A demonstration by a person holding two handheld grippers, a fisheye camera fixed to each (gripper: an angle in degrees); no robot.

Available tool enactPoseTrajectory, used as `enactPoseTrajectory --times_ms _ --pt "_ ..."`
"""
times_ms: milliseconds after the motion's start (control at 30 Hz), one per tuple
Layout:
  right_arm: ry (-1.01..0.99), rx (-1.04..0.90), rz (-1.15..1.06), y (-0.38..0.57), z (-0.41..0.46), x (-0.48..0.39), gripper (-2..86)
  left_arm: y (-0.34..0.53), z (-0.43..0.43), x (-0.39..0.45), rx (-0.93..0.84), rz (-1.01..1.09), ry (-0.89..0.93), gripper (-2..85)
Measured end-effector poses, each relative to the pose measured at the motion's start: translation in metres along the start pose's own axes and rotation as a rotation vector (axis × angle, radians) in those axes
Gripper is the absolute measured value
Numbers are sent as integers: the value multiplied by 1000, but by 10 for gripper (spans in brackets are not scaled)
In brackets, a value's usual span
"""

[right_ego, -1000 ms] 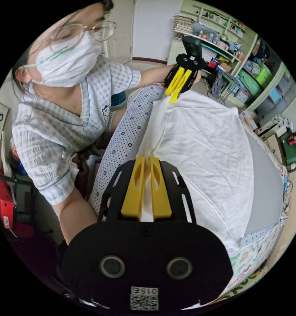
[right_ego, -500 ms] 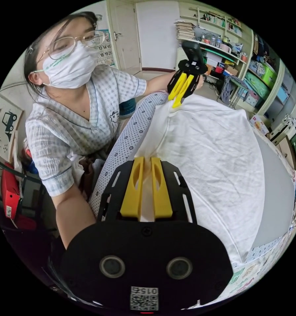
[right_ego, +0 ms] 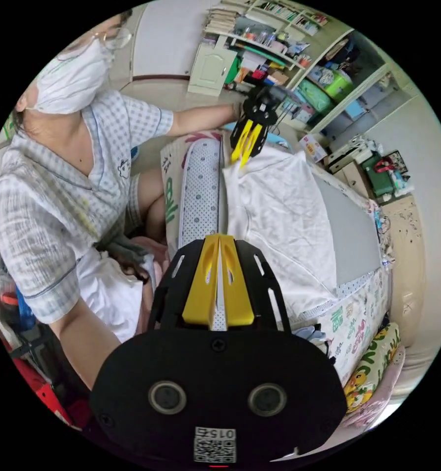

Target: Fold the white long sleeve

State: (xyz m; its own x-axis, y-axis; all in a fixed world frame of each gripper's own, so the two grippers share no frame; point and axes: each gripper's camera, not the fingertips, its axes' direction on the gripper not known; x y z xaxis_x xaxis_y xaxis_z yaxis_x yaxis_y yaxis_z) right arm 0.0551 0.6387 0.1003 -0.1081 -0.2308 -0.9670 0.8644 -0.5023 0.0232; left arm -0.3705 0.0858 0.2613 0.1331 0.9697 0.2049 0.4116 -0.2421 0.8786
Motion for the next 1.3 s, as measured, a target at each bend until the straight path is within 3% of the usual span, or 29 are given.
enactPoseTrajectory --times_ms 100,167,233,267,367,433,567,733,967,1300 --pt "270 266 171 32 -23 -38 -9 11 -12 2 -3 5 -19 18" --pt "522 462 474 73 -23 -54 -9 22 -24 4 1 7 -30 18" --pt "634 520 791 114 -8 -57 -7 32 -37 9 18 12 -64 19" --pt "671 528 1013 145 10 -57 -4 40 -48 13 55 -1 -93 20" --pt "698 475 1405 218 71 -59 11 57 -85 24 182 -69 -202 23" --pt "608 486 1525 249 101 -57 33 59 -110 27 244 -165 -320 28" --pt "547 403 1445 254 119 -50 97 22 -163 13 343 -352 -517 41" --pt "480 388 1381 270 136 -58 94 -56 -191 -33 502 -388 -472 52" --pt "376 473 1349 311 156 -61 87 -165 -41 -216 79 -689 -656 75" --pt "287 558 1295 348 180 -57 86 -196 109 -362 -229 -845 -609 89"
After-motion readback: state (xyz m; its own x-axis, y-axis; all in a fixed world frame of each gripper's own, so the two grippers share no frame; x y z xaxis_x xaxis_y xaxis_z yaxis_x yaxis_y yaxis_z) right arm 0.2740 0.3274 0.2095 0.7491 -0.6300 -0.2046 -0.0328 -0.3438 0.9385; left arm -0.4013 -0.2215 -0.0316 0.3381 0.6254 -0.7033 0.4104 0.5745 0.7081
